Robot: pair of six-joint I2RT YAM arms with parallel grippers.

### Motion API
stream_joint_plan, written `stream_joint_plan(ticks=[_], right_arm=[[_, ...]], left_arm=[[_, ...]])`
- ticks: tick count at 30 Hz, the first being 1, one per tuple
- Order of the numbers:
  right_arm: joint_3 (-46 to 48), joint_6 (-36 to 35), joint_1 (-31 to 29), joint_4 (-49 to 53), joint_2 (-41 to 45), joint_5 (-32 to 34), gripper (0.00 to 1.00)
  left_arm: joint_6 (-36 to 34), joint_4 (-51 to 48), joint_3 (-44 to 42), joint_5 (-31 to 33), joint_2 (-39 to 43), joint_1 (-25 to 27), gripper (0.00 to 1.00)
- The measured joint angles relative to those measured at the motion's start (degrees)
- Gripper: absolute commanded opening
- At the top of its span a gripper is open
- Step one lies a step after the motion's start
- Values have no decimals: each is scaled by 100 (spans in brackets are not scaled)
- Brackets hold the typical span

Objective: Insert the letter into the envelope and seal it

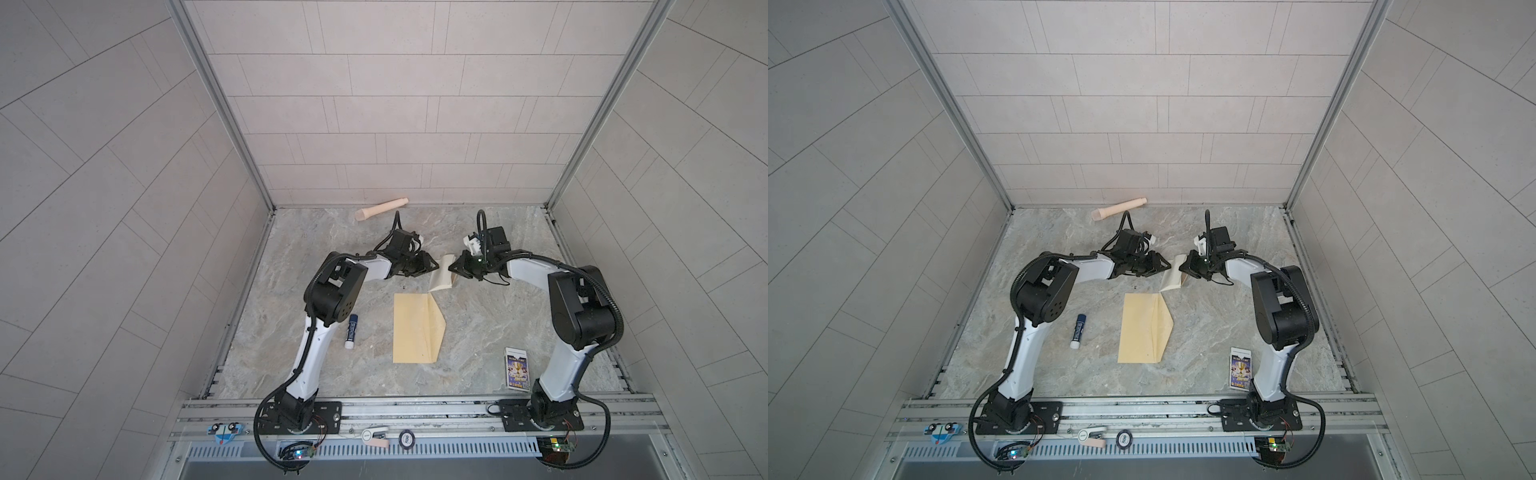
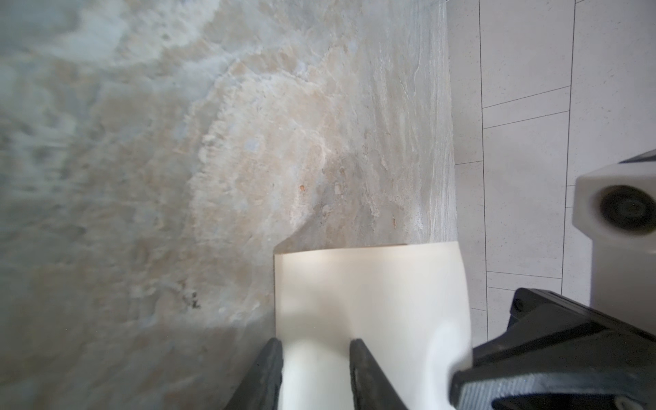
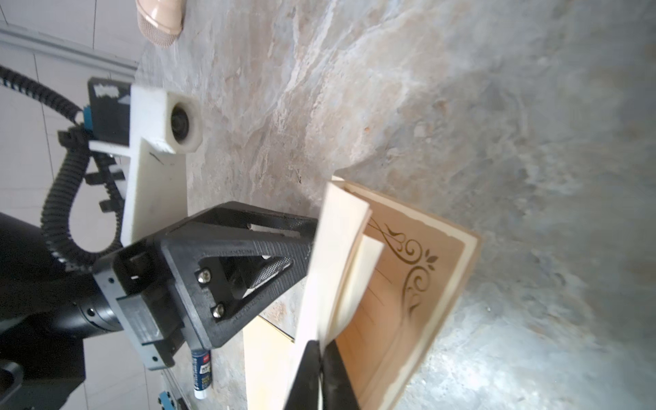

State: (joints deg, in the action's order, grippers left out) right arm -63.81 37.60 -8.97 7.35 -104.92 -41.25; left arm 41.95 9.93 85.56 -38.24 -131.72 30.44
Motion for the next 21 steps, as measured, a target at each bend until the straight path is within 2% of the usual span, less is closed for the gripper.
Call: stream_joint_plan(ticks=[5, 9, 12, 15, 21], right_arm=[[0, -4, -2, 35, 74, 7, 0], [0, -81, 0, 120, 162, -4, 0], [37, -164, 52, 136, 339, -74, 0], [175, -249, 168, 9, 649, -295, 0], [245, -409, 297, -337, 1019, -916, 0]], left_arm=[[-111, -166, 0, 11, 63, 7, 45], [-208, -409, -57, 72, 225, -35, 53], [-227, -542, -304, 120, 479, -90, 60], [-133, -509, -616, 52, 739, -227, 61], [662, 787, -1436, -404, 1198, -472, 64]])
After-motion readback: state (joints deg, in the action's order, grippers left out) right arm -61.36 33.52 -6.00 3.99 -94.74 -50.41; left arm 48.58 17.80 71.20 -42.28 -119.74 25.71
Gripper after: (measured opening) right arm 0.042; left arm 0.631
